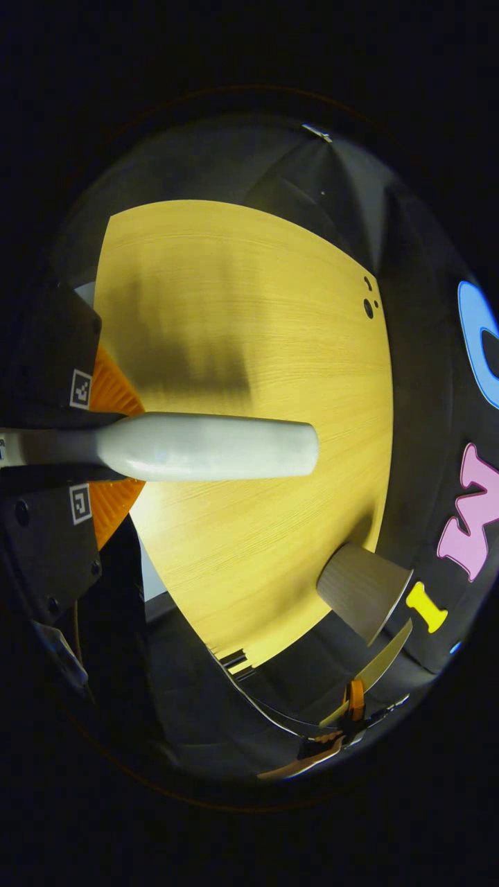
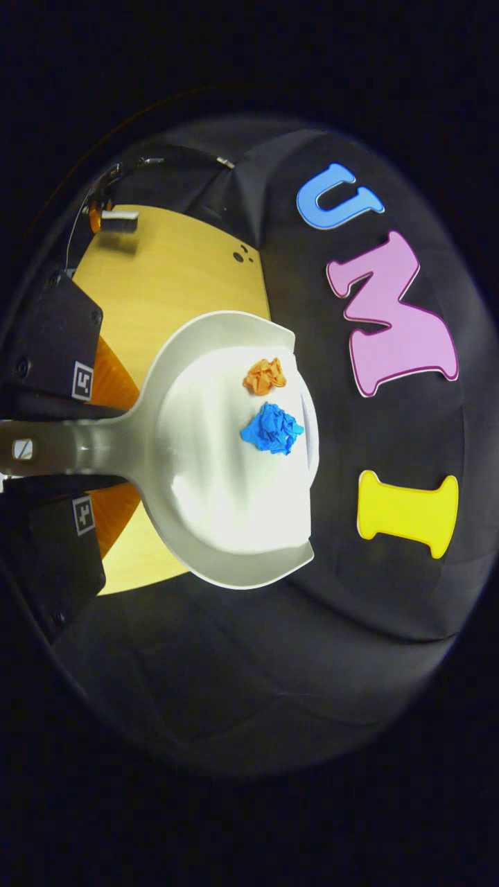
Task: Pick up the small broom and dustpan from the desktop, sweep the trash into the dustpan with the broom, and then empty the trash into the garbage bin.
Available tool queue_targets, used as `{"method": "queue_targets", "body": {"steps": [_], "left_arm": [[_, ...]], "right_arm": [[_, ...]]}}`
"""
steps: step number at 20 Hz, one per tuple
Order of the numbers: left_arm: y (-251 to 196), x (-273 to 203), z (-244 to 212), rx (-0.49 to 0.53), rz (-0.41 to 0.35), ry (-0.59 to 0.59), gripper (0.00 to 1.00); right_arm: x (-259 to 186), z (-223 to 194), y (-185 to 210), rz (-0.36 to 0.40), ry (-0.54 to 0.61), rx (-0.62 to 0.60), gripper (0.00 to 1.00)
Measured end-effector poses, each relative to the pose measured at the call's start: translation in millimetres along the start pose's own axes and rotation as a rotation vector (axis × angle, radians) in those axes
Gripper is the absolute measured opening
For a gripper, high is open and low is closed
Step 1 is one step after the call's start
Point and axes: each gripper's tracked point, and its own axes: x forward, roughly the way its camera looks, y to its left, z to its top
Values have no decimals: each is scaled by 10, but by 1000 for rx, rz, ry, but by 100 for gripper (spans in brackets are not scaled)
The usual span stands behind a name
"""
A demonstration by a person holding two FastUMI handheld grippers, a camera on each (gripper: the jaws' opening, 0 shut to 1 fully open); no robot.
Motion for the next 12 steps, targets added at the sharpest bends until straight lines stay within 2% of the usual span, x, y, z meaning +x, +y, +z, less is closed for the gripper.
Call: {"method": "queue_targets", "body": {"steps": [3, 4, 5, 9, 12], "left_arm": [[51, -3, 76, -17, 11, -5, 25], [63, 7, 101, -21, 14, -6, 25], [78, 15, 128, -22, 18, -9, 25], [151, 61, 219, -38, 33, -14, 25], [194, 85, 264, -45, 42, -16, 25]], "right_arm": [[252, 331, -64, -71, -42, -40, 35], [325, 403, -60, -82, -44, -56, 39], [386, 448, -60, -93, -43, -76, 35], [590, 601, -218, -251, -70, -305, 35], [706, 599, -256, -324, -73, -437, 35]]}}
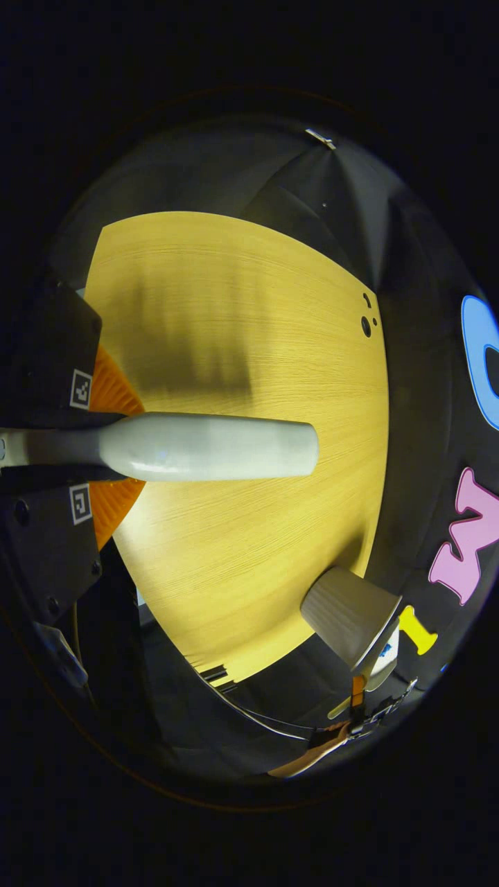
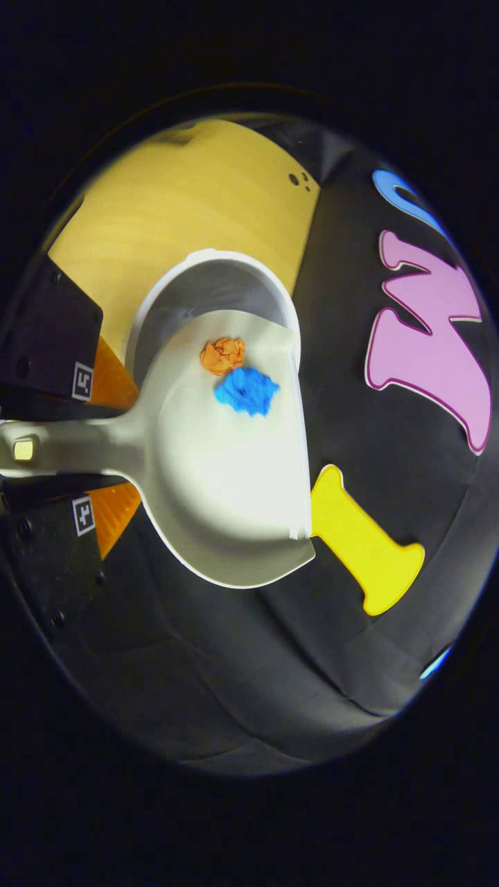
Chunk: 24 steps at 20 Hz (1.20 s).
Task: Pick up the small broom and dustpan from the desktop, sweep the trash into the dustpan with the broom, and then empty the trash into the garbage bin.
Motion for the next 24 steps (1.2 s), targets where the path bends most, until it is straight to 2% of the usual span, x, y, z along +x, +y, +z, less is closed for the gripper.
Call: {"method": "queue_targets", "body": {"steps": [7, 8, 9, 11, 14, 17, 20, 24], "left_arm": [[75, 40, 85, -26, 23, 3, 25], [72, 46, 92, -28, 24, 6, 25], [65, 49, 102, -31, 25, 8, 25], [51, 60, 119, -33, 28, 12, 25], [42, 109, 150, -52, 37, 11, 25], [-4, 174, 196, -114, 31, -8, 25], [-54, 199, 166, -144, 20, -13, 25], [-70, 238, 150, -174, 20, -16, 25]], "right_arm": [[187, 90, -111, -165, -89, -365, 34], [208, 88, -127, -183, -94, -398, 39], [207, 99, -147, -206, -97, -440, 34], [163, 173, -191, -255, -119, -539, 35], [149, 235, -253, -274, -152, -637, 35], [95, 295, -374, -330, -167, -808, 35], [85, 325, -390, -314, -195, -958, 35], [71, 353, -372, -296, -193, -1020, 35]]}}
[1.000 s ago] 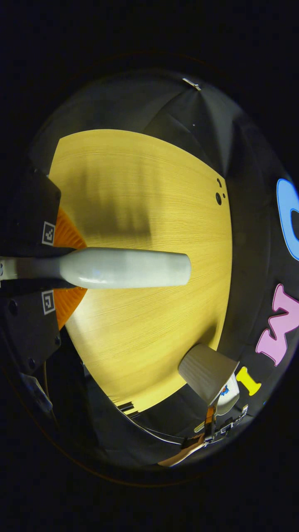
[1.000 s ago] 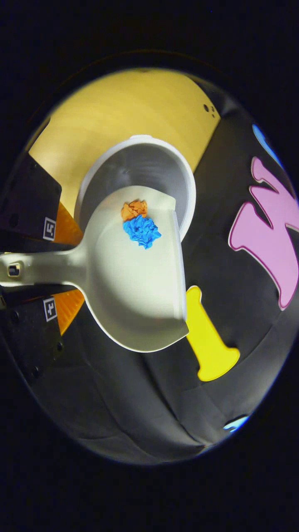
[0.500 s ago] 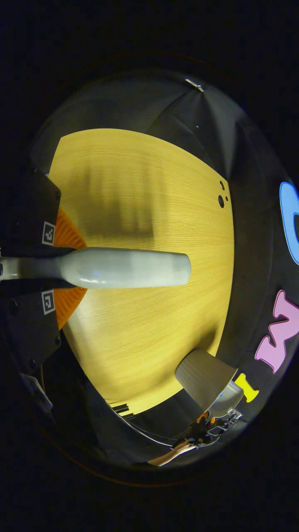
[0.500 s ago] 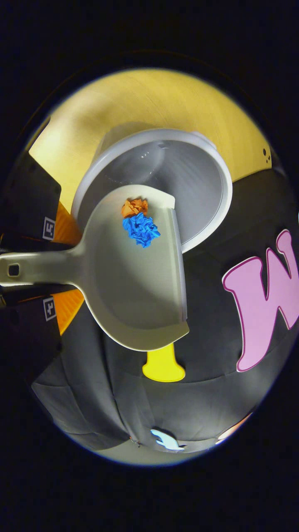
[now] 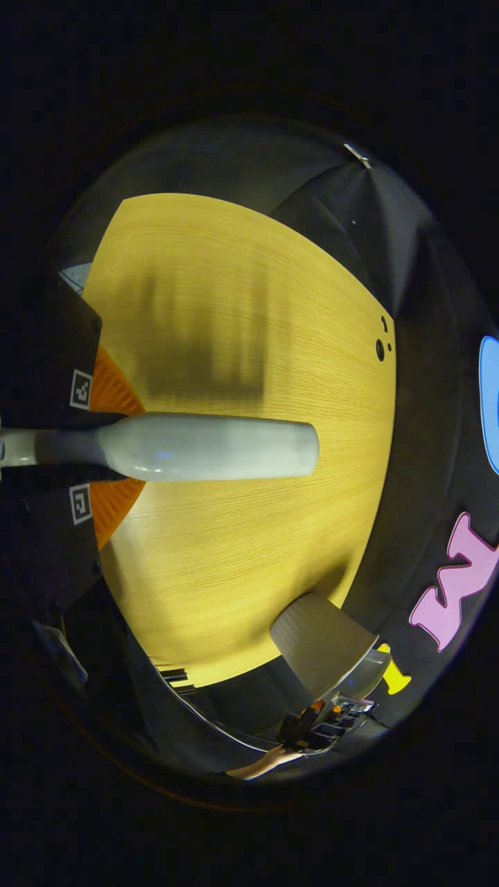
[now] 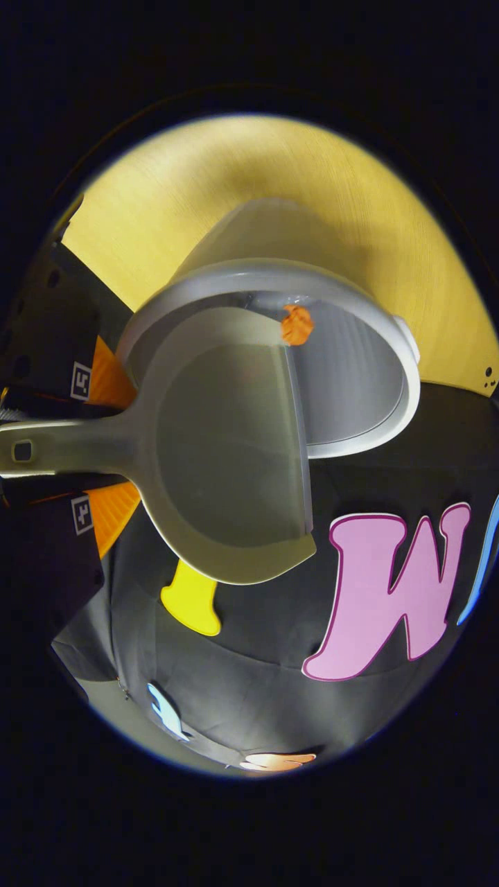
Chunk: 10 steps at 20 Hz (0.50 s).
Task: Pick up the small broom and dustpan from the desktop, sweep the trash into the dustpan with the broom, and then empty the trash into the garbage bin.
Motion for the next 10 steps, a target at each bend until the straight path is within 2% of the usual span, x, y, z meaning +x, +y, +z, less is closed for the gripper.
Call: {"method": "queue_targets", "body": {"steps": [6, 9, 10], "left_arm": [[52, -24, 48, 13, 46, -30, 25], [109, -68, 122, -8, 53, -53, 27], [106, -91, 122, -13, 55, -59, 25]], "right_arm": [[-27, -2, 108, 50, 29, 99, 34], [-40, -94, 136, 94, 71, 225, 34], [-61, -107, 156, 113, 81, 289, 38]]}}
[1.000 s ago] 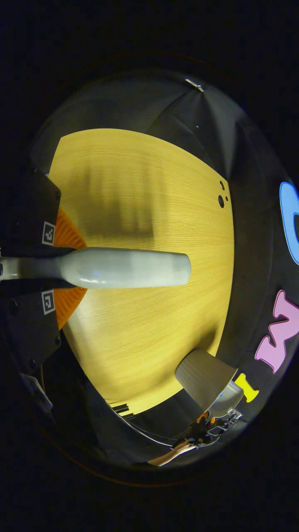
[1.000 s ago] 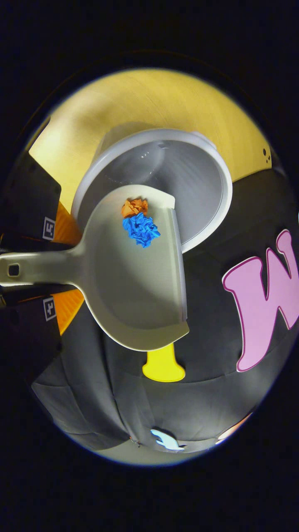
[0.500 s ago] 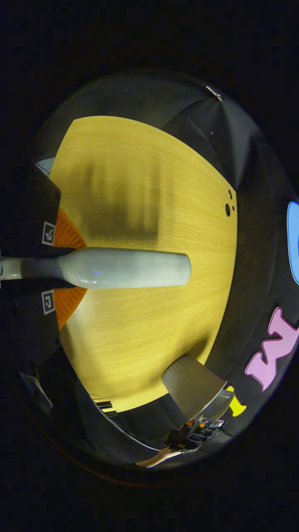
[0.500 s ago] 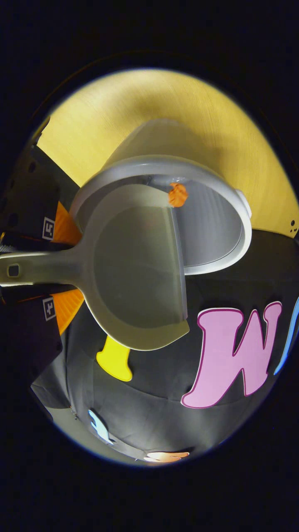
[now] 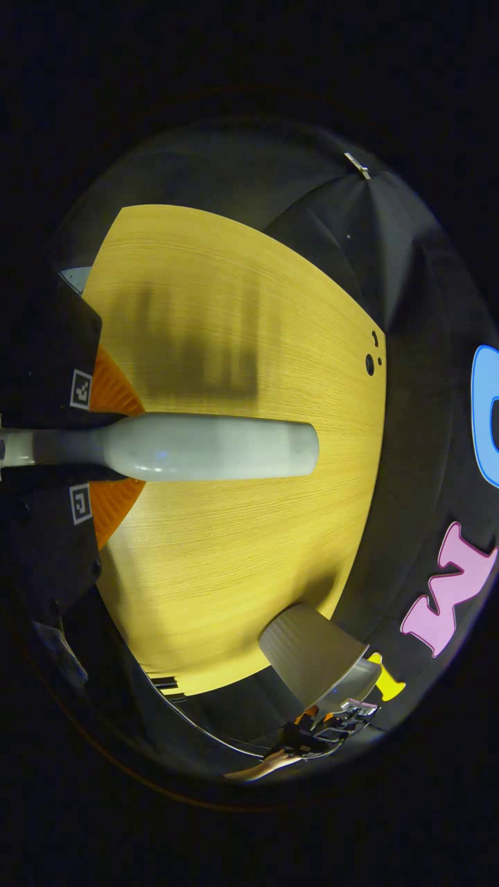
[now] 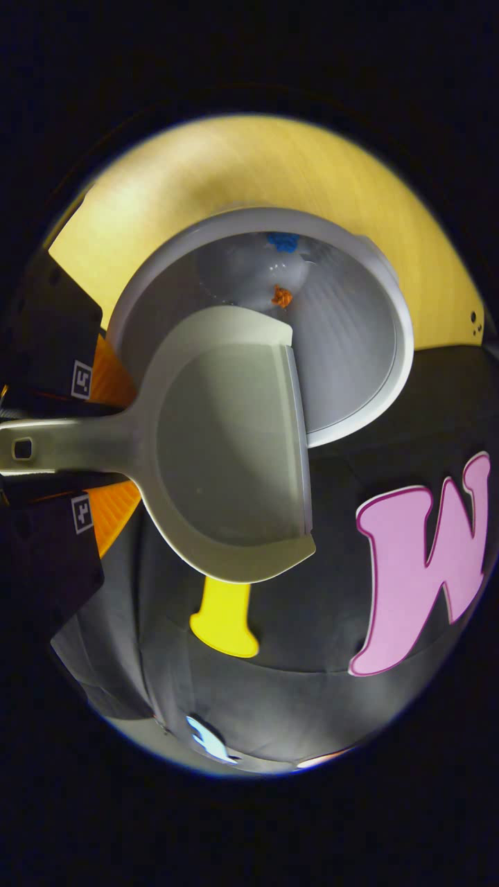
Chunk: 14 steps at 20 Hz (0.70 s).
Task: Pick up the small broom and dustpan from the desktop, sweep the trash into the dustpan with the broom, and then empty the trash into the garbage bin.
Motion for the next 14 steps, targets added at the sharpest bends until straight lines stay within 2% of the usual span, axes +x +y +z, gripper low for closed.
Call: {"method": "queue_targets", "body": {"steps": [4, 8, 13, 14], "left_arm": [[10, -76, 76, 0, 16, -24, 22], [5, -186, 129, 12, 32, -53, 24], [-33, -342, 140, -13, 10, -91, 25], [-71, -389, 104, -15, 6, -96, 25]], "right_arm": [[59, -50, 14, 68, 67, 307, 35], [-3, 127, 14, 173, 91, 648, 35], [-68, 266, -30, 215, 55, 868, 34], [-99, 312, -31, 230, 40, 927, 39]]}}
